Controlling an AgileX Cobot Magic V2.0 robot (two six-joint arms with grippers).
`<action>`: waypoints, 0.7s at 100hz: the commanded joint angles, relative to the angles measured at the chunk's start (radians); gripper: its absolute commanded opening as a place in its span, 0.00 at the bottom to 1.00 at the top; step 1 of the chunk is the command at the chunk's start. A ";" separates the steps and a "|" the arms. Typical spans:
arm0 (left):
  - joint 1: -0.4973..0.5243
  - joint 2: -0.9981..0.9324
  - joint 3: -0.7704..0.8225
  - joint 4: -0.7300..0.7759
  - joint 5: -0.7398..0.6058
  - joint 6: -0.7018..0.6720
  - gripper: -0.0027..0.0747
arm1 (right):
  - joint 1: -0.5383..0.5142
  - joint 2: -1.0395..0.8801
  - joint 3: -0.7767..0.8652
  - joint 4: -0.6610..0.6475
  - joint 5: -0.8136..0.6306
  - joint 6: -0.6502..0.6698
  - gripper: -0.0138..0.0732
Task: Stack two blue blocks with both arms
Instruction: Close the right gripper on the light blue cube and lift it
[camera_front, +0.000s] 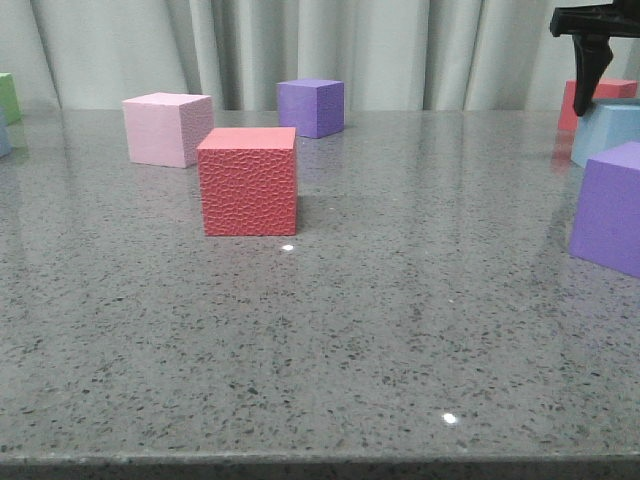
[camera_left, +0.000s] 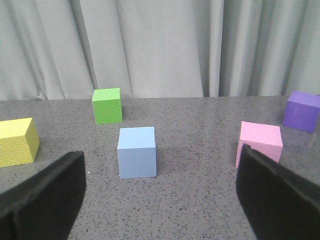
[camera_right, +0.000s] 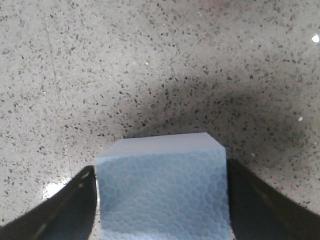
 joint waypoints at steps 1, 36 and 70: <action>0.004 0.009 -0.037 -0.013 -0.080 -0.007 0.81 | -0.005 -0.057 -0.036 0.001 -0.015 -0.011 0.70; 0.004 0.009 -0.037 -0.013 -0.080 -0.007 0.81 | -0.006 -0.057 -0.036 0.000 -0.003 -0.011 0.68; 0.004 0.009 -0.037 -0.013 -0.080 -0.007 0.81 | -0.006 -0.057 -0.040 0.001 0.000 -0.011 0.64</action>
